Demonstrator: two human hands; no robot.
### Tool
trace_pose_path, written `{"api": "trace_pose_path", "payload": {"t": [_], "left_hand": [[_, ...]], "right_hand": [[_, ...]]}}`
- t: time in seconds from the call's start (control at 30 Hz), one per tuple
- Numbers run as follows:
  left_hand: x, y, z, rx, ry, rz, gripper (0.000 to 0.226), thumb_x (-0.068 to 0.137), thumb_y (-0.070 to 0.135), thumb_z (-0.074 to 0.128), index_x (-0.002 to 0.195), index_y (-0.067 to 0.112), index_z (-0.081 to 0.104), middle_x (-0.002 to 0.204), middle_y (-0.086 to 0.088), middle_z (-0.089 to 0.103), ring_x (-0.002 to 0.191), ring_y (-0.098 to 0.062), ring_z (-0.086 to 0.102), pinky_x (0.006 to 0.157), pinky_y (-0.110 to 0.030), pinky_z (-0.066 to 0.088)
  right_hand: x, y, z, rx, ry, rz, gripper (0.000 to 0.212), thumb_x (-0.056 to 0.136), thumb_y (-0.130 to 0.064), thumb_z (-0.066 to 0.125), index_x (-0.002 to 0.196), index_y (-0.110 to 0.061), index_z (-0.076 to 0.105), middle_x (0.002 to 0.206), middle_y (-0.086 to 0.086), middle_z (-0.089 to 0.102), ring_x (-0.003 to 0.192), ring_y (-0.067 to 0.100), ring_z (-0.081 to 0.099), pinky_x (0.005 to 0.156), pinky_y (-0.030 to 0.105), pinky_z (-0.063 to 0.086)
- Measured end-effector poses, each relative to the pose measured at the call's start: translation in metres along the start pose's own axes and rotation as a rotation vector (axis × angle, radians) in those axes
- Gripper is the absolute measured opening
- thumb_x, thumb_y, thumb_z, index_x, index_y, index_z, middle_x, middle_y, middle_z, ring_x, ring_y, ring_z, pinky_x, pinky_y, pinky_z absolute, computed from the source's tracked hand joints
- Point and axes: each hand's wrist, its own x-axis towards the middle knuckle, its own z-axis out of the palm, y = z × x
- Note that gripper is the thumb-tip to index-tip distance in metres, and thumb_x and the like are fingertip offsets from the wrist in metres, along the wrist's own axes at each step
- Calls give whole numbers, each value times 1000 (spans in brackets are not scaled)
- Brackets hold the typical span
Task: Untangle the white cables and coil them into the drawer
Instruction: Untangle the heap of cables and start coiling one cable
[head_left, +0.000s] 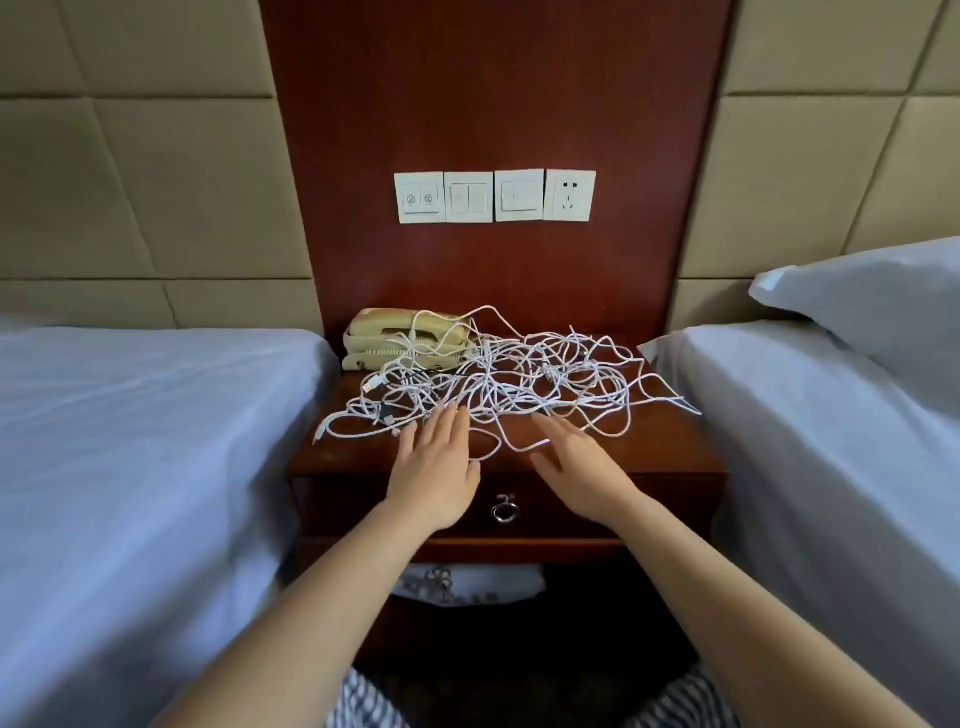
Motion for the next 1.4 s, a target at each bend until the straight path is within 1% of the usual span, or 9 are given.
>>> {"api": "trace_pose_path", "payload": {"t": [0.2, 0.37, 0.53, 0.67, 0.87, 0.97, 1.07, 1.23, 1.4], "left_hand": [[29, 0, 25, -20, 57, 20, 61, 101, 35, 25, 150, 10, -1, 160, -4, 0, 146, -15, -3, 118, -34, -1], [41, -8, 45, -157, 91, 3, 52, 100, 34, 30, 146, 9, 22, 148, -7, 34, 137, -20, 31, 112, -32, 22], [54, -15, 57, -353, 152, -17, 22, 100, 25, 34, 104, 12, 52, 105, 0, 58, 102, -21, 55, 86, -29, 37], [63, -13, 59, -452, 238, -30, 25, 100, 15, 33, 83, 13, 51, 85, -2, 57, 84, -23, 56, 75, -32, 41], [76, -7, 58, -642, 275, -114, 31, 98, 14, 28, 78, 20, 50, 85, 9, 61, 87, -20, 58, 87, -36, 42], [77, 0, 50, -621, 263, -162, 33, 98, 14, 27, 73, 25, 46, 82, 10, 59, 84, -21, 55, 93, -41, 38], [80, 4, 42, -634, 281, -214, 36, 98, 14, 25, 68, 25, 41, 75, 13, 59, 71, -4, 49, 100, -40, 33], [80, 6, 33, -964, 351, -233, 35, 97, 10, 26, 67, 15, 44, 72, 2, 64, 67, -7, 55, 63, -21, 38], [85, -6, 34, -1158, 418, -392, 33, 98, 15, 28, 69, 13, 45, 65, -3, 44, 58, -18, 44, 57, -28, 39]], "right_hand": [[19, 11, 27, 4, 104, -14, 53, 97, -24, 47, 146, -15, 28, 147, 3, 39, 132, 20, 40, 103, 28, 35], [33, 28, 46, -70, 130, -5, 51, 96, -31, 49, 142, -12, 38, 141, 4, 47, 130, 20, 41, 106, 29, 32], [55, 31, 58, -95, 206, -81, 33, 93, -30, 56, 121, -14, 61, 122, 0, 61, 116, 20, 53, 98, 32, 38], [65, 31, 62, -119, 252, -93, 22, 91, -30, 58, 108, -17, 62, 109, -3, 62, 103, 20, 52, 89, 29, 36], [70, 23, 61, -90, 219, -59, 31, 93, -34, 52, 121, -20, 56, 112, -3, 58, 103, 20, 52, 84, 32, 45], [69, 18, 51, -18, 173, 7, 24, 94, -37, 48, 110, -22, 58, 97, -3, 64, 88, 21, 60, 73, 36, 50], [64, 19, 34, -57, 105, 28, 17, 94, -36, 48, 95, -25, 61, 79, -5, 62, 77, 22, 59, 65, 33, 45], [56, 26, 9, -83, 58, -33, 29, 94, -32, 51, 72, -14, 54, 67, 1, 57, 64, 20, 54, 61, 35, 41], [49, 65, -3, -129, 128, 27, 34, 93, -28, 54, 60, -21, 45, 65, -8, 47, 69, 17, 49, 65, 33, 37]]}}
